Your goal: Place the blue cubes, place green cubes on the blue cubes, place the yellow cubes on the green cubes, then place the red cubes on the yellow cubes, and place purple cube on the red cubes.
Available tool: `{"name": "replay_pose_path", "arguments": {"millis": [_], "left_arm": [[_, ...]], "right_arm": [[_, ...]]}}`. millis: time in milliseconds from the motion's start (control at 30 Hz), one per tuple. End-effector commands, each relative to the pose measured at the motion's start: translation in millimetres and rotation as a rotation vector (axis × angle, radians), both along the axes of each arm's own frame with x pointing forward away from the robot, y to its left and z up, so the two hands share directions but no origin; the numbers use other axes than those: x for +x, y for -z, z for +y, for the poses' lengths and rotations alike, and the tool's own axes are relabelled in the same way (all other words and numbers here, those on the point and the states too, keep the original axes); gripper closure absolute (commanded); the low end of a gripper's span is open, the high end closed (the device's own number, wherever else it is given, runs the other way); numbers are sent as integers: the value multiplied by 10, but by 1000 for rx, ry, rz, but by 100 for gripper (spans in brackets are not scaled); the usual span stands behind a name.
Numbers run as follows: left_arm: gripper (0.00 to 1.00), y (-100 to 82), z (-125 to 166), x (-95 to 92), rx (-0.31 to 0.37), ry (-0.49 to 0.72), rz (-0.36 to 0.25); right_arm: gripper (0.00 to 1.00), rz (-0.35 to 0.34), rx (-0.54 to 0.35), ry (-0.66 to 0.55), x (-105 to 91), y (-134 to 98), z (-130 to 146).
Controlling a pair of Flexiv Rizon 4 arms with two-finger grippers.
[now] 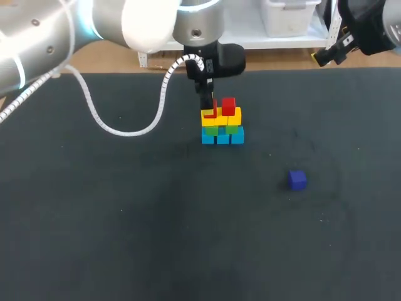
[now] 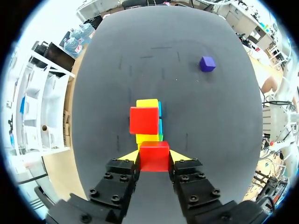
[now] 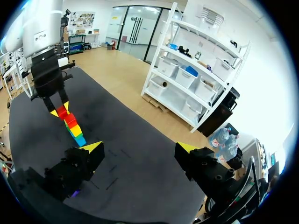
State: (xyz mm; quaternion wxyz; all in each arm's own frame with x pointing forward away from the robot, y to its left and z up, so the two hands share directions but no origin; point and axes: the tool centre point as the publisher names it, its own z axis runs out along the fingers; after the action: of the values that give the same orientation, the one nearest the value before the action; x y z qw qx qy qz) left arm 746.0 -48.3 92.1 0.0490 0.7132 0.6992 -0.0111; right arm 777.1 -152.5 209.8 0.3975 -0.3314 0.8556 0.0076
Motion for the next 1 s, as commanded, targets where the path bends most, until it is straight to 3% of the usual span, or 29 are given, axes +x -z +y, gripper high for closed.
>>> {"name": "replay_pose_path", "arguments": {"millis": [33, 1000], "left_arm": [[100, -16, -38, 62, 9, 11, 7], [100, -1, -121, 114, 19, -4, 17]], "right_arm": [[0, -9, 0, 5, -12, 16, 8], [0, -9, 0, 5, -12, 16, 8]]}}
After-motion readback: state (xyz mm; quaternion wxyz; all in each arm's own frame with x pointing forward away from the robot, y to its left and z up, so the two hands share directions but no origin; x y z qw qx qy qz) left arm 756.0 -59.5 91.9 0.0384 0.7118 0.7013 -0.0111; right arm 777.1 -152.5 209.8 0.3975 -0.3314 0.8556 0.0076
